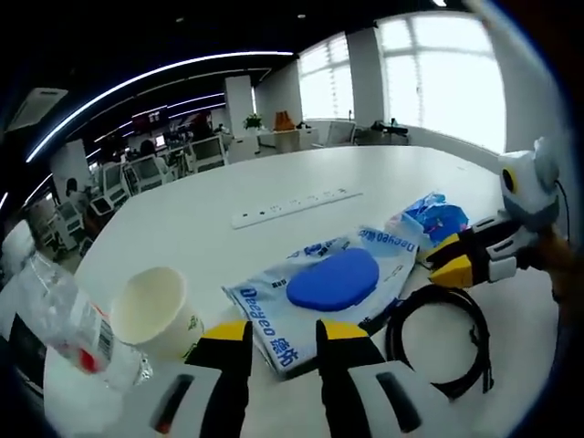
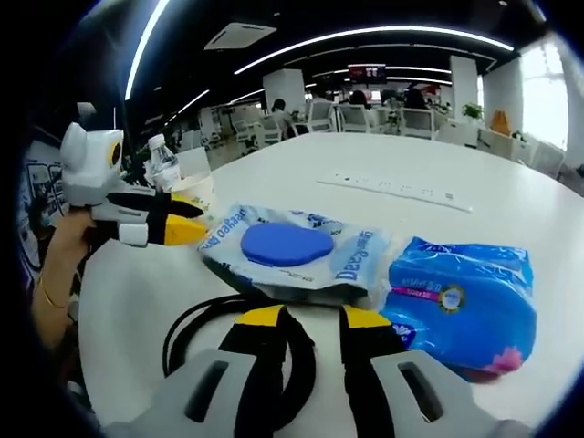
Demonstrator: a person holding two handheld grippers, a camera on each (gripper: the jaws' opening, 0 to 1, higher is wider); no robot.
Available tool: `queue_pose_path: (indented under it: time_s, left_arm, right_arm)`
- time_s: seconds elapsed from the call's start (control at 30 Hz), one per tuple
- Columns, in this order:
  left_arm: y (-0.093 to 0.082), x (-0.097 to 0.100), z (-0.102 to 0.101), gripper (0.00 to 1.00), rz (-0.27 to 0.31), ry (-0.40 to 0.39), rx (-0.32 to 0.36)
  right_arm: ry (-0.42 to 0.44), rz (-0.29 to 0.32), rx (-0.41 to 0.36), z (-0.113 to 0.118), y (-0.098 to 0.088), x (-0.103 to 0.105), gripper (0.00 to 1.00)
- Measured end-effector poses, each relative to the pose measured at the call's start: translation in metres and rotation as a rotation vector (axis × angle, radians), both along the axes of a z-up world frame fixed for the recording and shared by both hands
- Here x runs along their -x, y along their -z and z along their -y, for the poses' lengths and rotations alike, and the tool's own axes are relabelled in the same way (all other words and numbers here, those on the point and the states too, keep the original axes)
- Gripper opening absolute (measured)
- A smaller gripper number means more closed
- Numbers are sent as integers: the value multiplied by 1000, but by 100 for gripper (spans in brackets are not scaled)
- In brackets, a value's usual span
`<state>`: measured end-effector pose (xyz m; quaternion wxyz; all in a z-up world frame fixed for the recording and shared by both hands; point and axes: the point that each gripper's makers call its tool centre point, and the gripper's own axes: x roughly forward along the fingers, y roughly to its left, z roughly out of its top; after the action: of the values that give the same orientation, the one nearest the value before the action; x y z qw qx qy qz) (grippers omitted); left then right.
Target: Arrange the tabletop items into an orderly group along one side of the table until the central work area is clear of visible clutter.
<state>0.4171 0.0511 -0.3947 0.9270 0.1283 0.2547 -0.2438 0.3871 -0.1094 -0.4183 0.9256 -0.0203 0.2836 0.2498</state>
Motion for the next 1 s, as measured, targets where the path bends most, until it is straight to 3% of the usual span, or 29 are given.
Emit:
queue_pose_path:
  time_s: [0.27, 0.77, 1.0]
  left_arm:
    - [-1, 6, 0, 27, -1, 11, 20]
    - [-13, 30, 8, 27, 22, 32, 68]
    - [-2, 47, 23, 27, -61, 71, 116]
  right_arm:
    - [-8, 24, 4, 9, -4, 8, 22]
    - [13, 3, 15, 26, -1, 24, 25]
    - [8, -28, 21, 26, 5, 35, 26]
